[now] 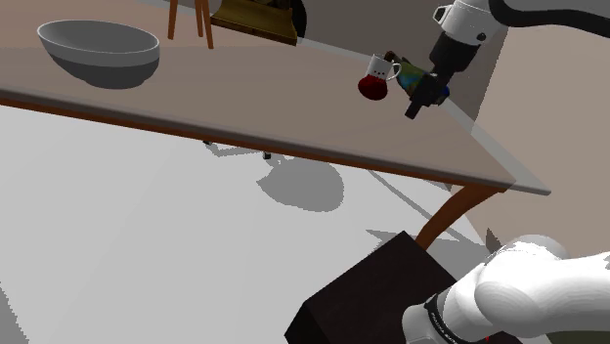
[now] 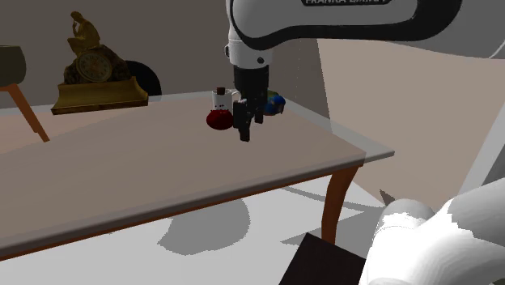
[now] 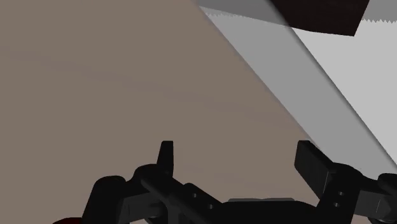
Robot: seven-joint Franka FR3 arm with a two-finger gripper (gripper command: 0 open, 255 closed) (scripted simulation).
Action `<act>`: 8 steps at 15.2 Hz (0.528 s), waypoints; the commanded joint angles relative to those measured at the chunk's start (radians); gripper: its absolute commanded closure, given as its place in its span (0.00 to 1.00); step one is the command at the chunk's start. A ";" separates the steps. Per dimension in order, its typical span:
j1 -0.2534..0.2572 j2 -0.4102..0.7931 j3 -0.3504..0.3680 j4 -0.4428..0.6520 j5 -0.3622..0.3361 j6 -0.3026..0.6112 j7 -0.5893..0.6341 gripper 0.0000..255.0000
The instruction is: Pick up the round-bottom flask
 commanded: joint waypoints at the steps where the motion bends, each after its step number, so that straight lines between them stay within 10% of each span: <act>1: -0.009 0.066 -0.016 0.060 -0.016 0.022 -0.020 0.00; 8: -0.037 0.279 -0.068 0.270 -0.050 0.079 -0.085 0.00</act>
